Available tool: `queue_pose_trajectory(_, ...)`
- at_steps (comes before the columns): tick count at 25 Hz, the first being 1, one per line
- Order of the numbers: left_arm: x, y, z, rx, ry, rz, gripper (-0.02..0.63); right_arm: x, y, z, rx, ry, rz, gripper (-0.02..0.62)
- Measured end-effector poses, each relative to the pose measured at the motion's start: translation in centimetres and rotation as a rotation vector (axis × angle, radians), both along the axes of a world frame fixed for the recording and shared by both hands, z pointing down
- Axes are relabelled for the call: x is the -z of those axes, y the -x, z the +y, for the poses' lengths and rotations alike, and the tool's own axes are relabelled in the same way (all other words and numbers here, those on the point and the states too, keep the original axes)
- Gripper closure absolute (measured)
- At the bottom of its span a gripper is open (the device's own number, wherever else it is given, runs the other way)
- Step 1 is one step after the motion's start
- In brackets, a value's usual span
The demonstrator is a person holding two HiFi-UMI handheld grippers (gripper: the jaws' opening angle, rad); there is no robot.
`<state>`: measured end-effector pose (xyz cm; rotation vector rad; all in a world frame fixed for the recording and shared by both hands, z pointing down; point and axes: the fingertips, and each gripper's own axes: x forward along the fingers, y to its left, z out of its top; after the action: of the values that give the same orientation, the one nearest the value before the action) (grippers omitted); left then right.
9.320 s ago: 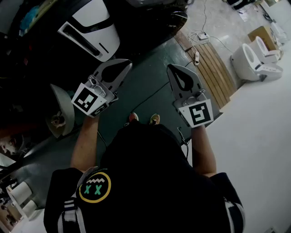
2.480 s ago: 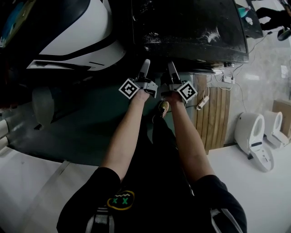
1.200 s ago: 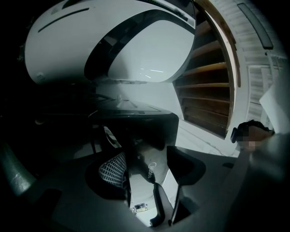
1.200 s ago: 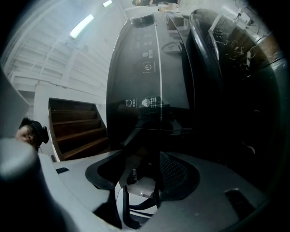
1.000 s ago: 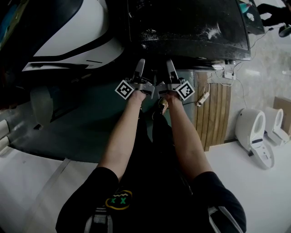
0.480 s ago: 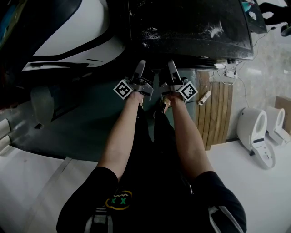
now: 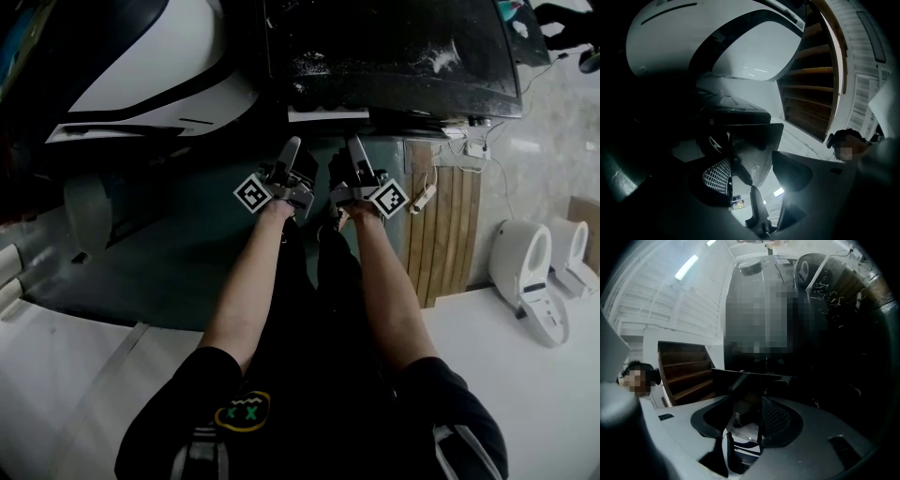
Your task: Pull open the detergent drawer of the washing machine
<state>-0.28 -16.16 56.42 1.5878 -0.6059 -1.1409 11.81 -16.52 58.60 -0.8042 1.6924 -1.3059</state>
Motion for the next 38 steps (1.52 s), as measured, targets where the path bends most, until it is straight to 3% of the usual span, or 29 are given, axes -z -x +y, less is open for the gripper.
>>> queue_pose_trajectory(38,-0.1,-1.0,9.9,-0.087,0.008,0.043,0.359,-0.1,-0.8,10.4,0.092,0.01,0.007,0.413)
